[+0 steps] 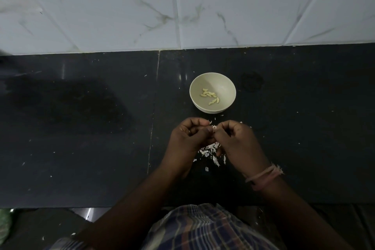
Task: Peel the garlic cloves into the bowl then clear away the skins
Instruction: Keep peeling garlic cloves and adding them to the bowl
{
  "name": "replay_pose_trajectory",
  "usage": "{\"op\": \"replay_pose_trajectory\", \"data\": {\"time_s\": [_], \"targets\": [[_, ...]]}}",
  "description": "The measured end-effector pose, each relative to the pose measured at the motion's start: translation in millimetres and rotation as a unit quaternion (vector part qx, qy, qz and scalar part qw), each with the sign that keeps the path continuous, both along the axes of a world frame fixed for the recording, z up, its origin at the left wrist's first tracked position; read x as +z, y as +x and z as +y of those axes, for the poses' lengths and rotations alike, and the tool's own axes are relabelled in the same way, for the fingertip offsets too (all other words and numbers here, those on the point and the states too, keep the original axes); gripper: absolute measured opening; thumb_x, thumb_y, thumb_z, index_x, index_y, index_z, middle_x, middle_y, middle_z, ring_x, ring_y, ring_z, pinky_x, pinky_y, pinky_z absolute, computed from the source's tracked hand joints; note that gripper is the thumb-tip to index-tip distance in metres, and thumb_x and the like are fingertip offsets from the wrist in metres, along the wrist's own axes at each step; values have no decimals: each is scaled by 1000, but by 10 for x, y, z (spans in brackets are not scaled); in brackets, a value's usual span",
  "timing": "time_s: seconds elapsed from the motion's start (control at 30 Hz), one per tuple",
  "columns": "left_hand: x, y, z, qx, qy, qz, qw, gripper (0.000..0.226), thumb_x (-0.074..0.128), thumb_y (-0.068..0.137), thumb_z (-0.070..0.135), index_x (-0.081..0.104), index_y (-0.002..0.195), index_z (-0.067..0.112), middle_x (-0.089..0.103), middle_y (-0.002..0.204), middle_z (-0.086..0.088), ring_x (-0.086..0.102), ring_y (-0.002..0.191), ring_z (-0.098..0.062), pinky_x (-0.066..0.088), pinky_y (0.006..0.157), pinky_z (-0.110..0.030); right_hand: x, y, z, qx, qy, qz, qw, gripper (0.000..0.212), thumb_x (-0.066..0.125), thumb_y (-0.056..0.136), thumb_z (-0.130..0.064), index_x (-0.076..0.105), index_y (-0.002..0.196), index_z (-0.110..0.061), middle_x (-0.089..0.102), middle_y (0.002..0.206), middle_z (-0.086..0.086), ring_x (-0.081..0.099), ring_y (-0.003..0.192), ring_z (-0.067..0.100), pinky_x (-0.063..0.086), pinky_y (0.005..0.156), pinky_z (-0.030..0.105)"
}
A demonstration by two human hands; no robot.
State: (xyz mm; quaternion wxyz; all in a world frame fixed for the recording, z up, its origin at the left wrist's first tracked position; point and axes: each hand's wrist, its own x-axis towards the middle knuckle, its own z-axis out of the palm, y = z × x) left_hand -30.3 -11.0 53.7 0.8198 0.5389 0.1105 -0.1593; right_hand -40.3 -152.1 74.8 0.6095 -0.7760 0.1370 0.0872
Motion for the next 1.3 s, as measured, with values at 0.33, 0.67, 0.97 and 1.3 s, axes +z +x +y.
{"op": "replay_pose_trajectory", "data": {"time_s": [0.33, 0.67, 0.97, 1.3], "targets": [[2, -11, 19, -6, -48, 52, 997, 16, 69, 85, 0, 72, 101, 3, 76, 93, -11, 73, 85, -20, 60, 78, -27, -74, 13, -19, -11, 1, 19, 1000, 12, 64, 93, -19, 70, 90, -9, 72, 69, 3, 64, 48, 19, 48, 50, 30], [-3, -13, 36, -2, -34, 44, 998, 25, 78, 69, 10, 72, 93, 6, 75, 88, -11, 71, 76, -17, 59, 72, -25, -28, 34, 17, 5, 45, 23, 999, 13, 70, 91, -19, 70, 89, -6, 69, 64, 1, 59, 44, 19, 46, 46, 28], [-22, -10, 52, 3, -10, 19, 1000, 15, 69, 89, -1, 70, 103, 3, 75, 95, -16, 72, 85, -24, 60, 79, -32, -35, 49, 4, 9, 32, 18, 999, 12, 63, 95, -16, 70, 88, -8, 70, 67, 2, 59, 45, 19, 46, 49, 30], [-43, -29, 18, 3, 20, -10, 1000, 16, 69, 90, 1, 78, 99, 11, 76, 104, -17, 72, 95, -26, 57, 86, -35, -34, 66, -5, 2, 38, 25, 999, 16, 62, 97, -17, 71, 89, -7, 64, 54, -6, 58, 44, 16, 48, 52, 33]]}}
